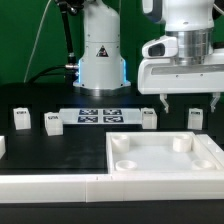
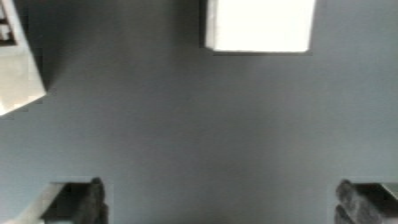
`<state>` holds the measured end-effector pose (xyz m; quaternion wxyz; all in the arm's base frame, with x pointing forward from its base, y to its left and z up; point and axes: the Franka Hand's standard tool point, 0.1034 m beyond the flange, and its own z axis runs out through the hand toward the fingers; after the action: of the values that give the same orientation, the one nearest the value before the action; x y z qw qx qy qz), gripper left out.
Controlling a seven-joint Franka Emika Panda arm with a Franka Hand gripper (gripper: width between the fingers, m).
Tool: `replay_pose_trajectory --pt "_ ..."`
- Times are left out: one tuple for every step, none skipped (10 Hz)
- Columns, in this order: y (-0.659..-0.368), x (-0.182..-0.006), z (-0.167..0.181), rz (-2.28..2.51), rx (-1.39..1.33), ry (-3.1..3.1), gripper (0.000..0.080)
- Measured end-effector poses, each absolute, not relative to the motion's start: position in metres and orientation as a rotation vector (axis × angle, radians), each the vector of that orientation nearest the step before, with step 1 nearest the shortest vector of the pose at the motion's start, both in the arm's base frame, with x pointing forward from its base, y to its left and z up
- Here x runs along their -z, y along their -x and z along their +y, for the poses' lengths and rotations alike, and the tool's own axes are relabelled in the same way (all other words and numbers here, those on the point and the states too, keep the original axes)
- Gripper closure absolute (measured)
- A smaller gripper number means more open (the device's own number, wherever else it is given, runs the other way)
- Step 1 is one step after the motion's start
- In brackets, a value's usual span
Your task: Assemble one leg
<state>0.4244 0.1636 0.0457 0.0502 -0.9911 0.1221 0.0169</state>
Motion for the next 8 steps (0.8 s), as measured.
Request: replay_pose_trajectory --pt "-0.424 -0.045 0.163 0.355 -0.066 3.022 0.015" --pt "-0.424 -0.045 0.163 0.354 -0.065 3.022 0.015" --pt "-0.424 -0.045 0.163 0.353 -0.066 3.022 0.015" --pt "-0.418 -0.044 0.159 0.311 -0.174 3.036 0.015" --pt "-0.417 -0.044 0.157 0.313 -0.316 3.029 0.015" --pt "-0.415 -0.04 0.165 0.31 -0.407 3.023 0.015" --pt "-0.409 -0.04 0.168 0.294 -0.511 3.009 0.015" --pt "-0.404 -0.042 0.167 0.277 -0.657 2.979 0.015"
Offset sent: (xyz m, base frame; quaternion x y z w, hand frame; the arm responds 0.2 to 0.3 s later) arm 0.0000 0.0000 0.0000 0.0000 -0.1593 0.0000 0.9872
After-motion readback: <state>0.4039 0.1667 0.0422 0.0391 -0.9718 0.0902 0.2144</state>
